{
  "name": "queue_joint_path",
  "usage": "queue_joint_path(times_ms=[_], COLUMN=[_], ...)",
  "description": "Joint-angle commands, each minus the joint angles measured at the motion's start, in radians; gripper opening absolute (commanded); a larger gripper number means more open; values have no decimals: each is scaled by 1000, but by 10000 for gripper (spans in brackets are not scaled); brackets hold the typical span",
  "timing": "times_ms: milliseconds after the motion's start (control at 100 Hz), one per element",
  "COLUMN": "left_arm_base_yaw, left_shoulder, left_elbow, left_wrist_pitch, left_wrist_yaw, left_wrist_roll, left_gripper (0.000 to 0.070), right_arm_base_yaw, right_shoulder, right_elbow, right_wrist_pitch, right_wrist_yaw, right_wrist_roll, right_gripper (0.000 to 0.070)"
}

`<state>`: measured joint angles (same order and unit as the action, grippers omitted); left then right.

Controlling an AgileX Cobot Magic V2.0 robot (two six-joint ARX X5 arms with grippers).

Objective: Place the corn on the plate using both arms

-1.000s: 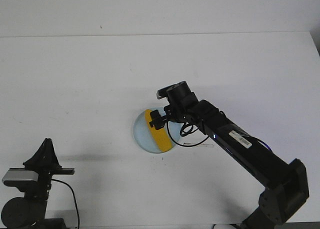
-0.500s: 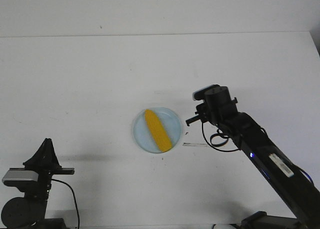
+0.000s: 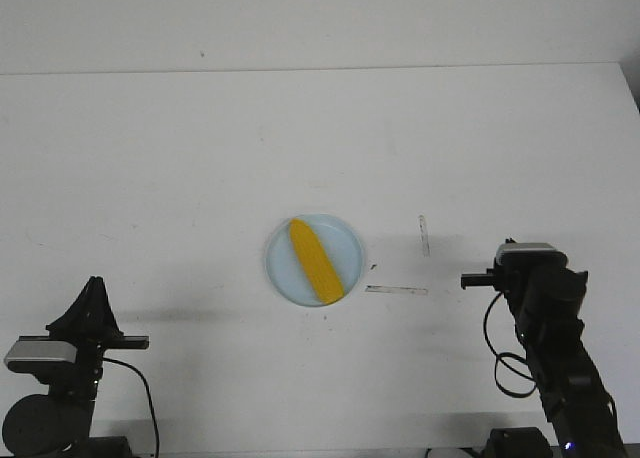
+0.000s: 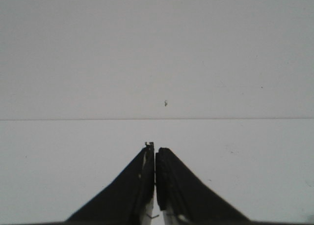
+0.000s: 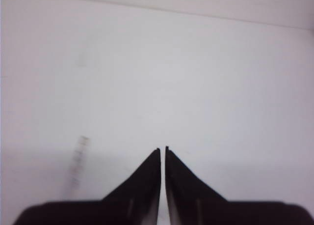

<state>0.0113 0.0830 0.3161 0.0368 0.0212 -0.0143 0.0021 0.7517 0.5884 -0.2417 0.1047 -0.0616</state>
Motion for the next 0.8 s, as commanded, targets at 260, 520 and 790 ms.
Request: queue_joint_path(times_ms=[260, 520, 790], left_arm_base_yaw=[2, 2, 2], left_shoulder=[-2, -2, -2], left_elbow=[10, 10, 10], left_wrist_pitch=[10, 10, 10], left_wrist_yaw=[-5, -5, -5], left_wrist_roll=[-2, -2, -2], left_gripper=[2, 2, 2], right_arm_base_yaw=[-87, -87, -87], right_shoulder=[-324, -534, -644], right_elbow=[-148, -156, -156], right_wrist_pitch=[42, 4, 13], right_wrist_yaw=[-89, -89, -88], right_wrist_roll=[-6, 16, 69], right_gripper=[15, 16, 15])
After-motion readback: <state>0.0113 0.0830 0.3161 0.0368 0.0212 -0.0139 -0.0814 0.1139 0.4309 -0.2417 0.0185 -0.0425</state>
